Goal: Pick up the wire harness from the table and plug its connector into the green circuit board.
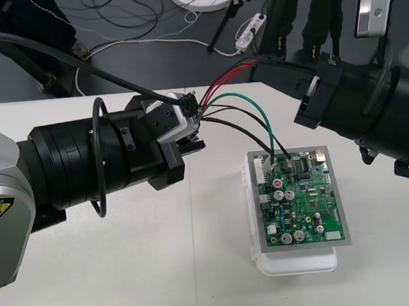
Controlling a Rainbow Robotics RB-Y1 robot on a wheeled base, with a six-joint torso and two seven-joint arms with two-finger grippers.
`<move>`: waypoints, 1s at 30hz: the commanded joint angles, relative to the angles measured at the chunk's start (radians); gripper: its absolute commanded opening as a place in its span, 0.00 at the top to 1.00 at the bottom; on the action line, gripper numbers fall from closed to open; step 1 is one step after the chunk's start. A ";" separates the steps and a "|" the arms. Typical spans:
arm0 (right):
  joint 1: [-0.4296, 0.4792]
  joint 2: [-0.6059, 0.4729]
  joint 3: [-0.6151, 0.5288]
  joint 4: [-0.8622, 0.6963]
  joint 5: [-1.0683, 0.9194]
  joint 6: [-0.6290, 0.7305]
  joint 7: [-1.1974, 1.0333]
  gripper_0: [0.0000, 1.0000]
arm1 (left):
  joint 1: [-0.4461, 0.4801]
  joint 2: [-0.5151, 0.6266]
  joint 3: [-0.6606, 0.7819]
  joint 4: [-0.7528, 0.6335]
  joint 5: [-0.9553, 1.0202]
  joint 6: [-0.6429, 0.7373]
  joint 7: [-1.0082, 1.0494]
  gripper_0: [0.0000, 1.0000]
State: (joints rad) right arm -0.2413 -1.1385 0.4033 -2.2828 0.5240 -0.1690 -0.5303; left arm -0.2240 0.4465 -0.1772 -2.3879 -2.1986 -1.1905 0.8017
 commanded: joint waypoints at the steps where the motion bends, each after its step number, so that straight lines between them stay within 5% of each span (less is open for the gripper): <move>1: -0.030 0.010 -0.006 -0.034 0.002 0.006 -0.043 1.00 | -0.035 -0.020 -0.021 -0.013 0.013 0.061 -0.049 0.99; 15: -0.030 0.017 -0.008 -0.030 0.008 0.006 -0.040 1.00 | -0.034 -0.020 -0.021 -0.011 0.014 0.061 -0.052 0.99; 16: -0.030 0.019 -0.009 -0.032 0.008 0.008 -0.040 1.00 | -0.034 -0.019 -0.021 -0.013 0.014 0.061 -0.052 0.94; 18: -0.030 0.023 -0.012 -0.029 0.011 0.008 -0.040 1.00 | -0.034 -0.019 -0.021 -0.011 0.017 0.061 -0.052 0.05; 30: -0.030 0.033 -0.015 -0.027 0.022 0.008 -0.037 1.00 | -0.031 -0.020 -0.021 -0.011 0.023 0.072 -0.052 0.00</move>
State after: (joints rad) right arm -0.2413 -1.1187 0.4033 -2.2828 0.5320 -0.1688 -0.5303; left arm -0.2241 0.4465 -0.1772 -2.3878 -2.1939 -1.1805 0.8017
